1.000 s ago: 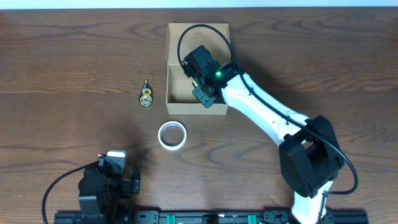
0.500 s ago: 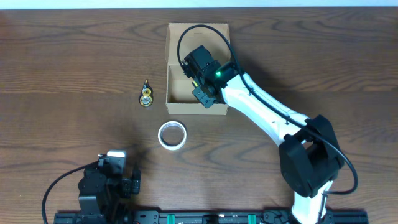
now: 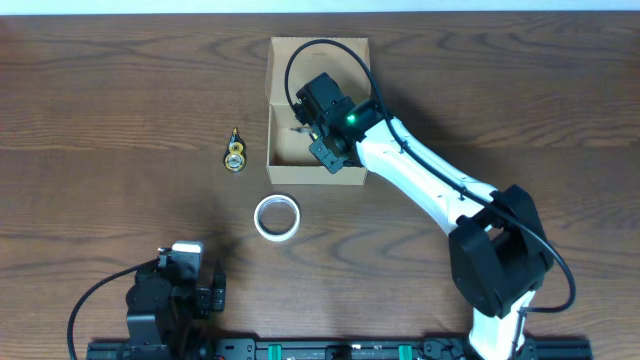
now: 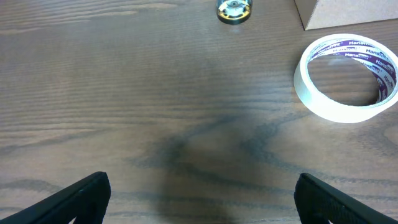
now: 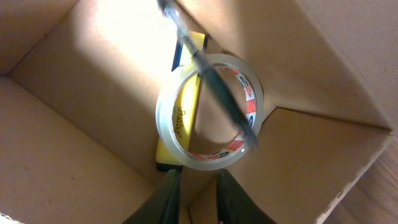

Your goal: Pack container

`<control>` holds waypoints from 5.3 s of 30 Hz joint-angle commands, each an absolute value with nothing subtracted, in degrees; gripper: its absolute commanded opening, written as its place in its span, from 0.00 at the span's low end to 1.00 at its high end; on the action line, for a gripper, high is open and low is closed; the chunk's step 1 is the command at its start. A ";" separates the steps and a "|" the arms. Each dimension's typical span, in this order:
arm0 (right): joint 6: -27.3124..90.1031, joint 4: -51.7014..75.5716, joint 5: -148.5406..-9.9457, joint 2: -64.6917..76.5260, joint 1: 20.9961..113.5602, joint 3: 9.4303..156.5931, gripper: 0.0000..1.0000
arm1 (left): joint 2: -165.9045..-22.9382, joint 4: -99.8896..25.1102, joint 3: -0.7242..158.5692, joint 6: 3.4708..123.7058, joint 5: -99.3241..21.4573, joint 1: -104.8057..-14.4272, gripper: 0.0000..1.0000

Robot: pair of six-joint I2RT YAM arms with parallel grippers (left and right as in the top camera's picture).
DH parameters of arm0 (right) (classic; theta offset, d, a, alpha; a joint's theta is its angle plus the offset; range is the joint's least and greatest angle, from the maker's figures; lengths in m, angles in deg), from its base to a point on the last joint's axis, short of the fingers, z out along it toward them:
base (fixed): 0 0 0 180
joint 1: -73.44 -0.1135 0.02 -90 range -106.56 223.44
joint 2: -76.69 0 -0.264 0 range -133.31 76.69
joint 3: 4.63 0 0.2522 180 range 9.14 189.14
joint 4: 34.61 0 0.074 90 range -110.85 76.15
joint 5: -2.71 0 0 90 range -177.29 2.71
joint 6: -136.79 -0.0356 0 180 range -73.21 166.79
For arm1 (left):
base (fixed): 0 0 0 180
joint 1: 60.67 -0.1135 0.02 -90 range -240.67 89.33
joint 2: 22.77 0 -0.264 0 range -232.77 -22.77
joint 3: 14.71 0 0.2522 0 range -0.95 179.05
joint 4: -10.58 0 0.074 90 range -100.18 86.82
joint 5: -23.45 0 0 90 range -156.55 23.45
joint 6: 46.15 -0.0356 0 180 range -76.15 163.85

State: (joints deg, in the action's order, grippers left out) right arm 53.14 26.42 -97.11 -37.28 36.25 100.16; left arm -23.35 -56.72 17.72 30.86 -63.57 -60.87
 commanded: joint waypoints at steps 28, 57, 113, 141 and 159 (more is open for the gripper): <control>50.04 32.25 -85.31 5.71 49.43 90.10 0.99 | -23.03 -59.17 16.76 30.09 -63.98 -60.63 0.95; 36.18 33.02 -91.82 76.09 54.28 34.13 0.99 | -23.03 -59.17 16.76 30.09 -63.98 -60.63 0.95; 38.08 37.50 -94.36 76.09 54.28 33.39 0.99 | -78.30 -50.69 58.75 29.74 -54.47 -60.63 0.95; 38.08 37.50 -94.36 76.09 54.28 33.39 0.99 | -127.28 -52.74 83.12 36.04 -52.20 -60.74 0.95; 38.08 37.50 -94.36 76.09 54.28 33.39 0.99 | -138.78 -53.42 86.94 36.61 -57.97 -56.79 0.95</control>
